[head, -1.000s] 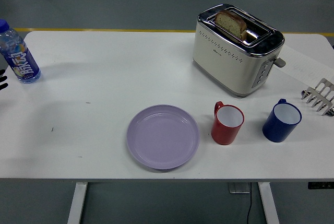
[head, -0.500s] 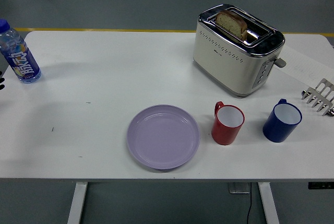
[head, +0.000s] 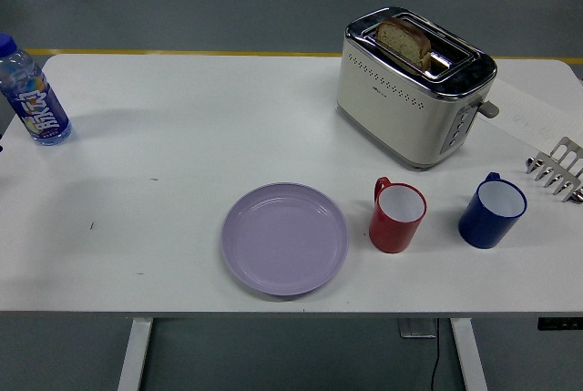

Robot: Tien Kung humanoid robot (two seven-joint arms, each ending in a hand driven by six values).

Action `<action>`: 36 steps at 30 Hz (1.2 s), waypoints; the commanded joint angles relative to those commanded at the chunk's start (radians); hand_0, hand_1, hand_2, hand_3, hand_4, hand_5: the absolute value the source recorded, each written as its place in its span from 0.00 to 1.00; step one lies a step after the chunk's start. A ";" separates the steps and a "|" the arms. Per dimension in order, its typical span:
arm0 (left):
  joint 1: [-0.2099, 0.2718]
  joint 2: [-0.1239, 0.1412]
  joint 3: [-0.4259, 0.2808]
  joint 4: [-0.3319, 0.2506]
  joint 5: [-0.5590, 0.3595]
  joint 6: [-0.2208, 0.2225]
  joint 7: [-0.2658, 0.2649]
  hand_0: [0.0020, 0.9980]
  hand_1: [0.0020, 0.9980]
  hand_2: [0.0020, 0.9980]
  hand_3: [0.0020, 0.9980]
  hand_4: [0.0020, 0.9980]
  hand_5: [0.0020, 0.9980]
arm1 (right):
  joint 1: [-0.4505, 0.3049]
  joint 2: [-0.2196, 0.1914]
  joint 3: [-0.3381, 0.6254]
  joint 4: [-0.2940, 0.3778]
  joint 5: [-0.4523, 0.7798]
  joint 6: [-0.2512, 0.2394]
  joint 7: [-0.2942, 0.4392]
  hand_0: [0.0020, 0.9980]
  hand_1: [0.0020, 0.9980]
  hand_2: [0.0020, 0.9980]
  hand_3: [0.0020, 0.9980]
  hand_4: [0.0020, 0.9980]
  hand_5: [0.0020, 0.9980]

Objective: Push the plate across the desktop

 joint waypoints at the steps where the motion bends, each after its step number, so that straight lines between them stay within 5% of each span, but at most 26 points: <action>1: 0.000 0.000 -0.001 0.000 0.000 0.001 -0.001 0.76 0.75 0.73 0.72 0.56 1.00 | 0.000 0.000 0.001 0.000 -0.001 0.000 0.000 0.64 0.59 0.66 0.73 0.44 0.51; 36: 0.016 0.013 0.019 -0.016 0.017 0.003 -0.001 0.76 0.74 0.72 0.71 0.55 1.00 | -0.011 0.004 -0.013 -0.002 0.026 -0.011 0.011 0.64 0.59 0.67 0.73 0.44 0.51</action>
